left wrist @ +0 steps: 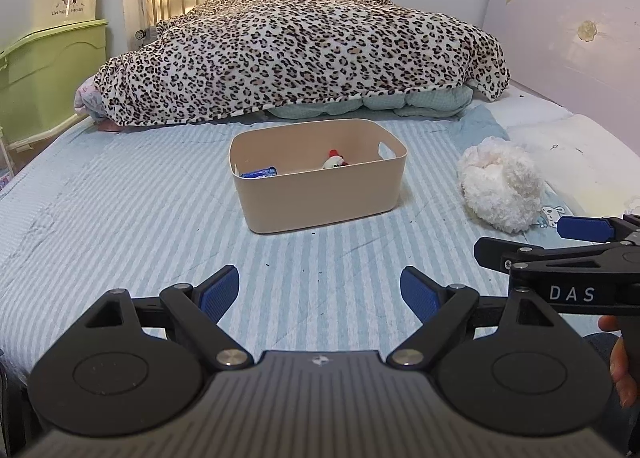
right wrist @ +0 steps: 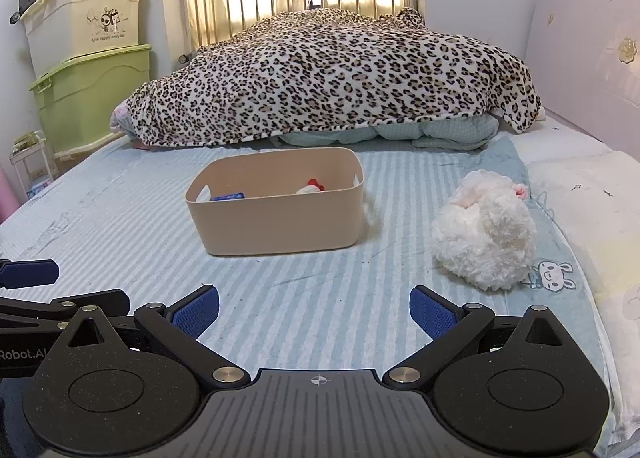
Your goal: Organize objects
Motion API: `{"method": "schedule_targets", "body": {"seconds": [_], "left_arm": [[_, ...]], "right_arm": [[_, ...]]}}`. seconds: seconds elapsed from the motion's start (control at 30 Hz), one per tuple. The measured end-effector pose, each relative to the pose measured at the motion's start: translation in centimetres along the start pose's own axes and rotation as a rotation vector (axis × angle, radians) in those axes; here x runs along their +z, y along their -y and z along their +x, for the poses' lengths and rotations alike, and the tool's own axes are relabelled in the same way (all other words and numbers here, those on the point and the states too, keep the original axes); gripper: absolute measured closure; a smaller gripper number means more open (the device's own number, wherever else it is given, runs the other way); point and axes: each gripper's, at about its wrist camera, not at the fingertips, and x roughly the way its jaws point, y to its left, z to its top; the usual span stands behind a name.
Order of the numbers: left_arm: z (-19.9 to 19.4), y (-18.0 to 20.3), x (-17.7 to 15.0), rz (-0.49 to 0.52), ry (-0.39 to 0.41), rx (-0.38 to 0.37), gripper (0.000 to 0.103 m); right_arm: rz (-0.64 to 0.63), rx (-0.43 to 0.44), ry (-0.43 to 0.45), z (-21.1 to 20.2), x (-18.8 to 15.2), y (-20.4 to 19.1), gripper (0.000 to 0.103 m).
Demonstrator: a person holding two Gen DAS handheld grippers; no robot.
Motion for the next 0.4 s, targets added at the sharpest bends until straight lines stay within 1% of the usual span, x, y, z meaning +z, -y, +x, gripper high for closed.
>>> {"method": "schedule_targets", "body": {"seconds": [0.13, 0.17, 0.2, 0.4], "left_arm": [[0.09, -0.18, -0.11, -0.003, -0.005, 0.002, 0.014], [0.14, -0.19, -0.12, -0.004, -0.008, 0.002, 0.01], [0.19, -0.27, -0.14, -0.007, -0.011, -0.002, 0.01], [0.31, -0.35, -0.15, -0.012, -0.02, -0.007, 0.01]], "right_arm": [[0.001, -0.002, 0.001, -0.07, -0.16, 0.04, 0.0], [0.002, 0.0, -0.001, -0.05, -0.18, 0.04, 0.0], [0.003, 0.002, -0.003, -0.01, -0.2, 0.04, 0.0], [0.001, -0.004, -0.006, 0.43, -0.29, -0.01, 0.0]]}}
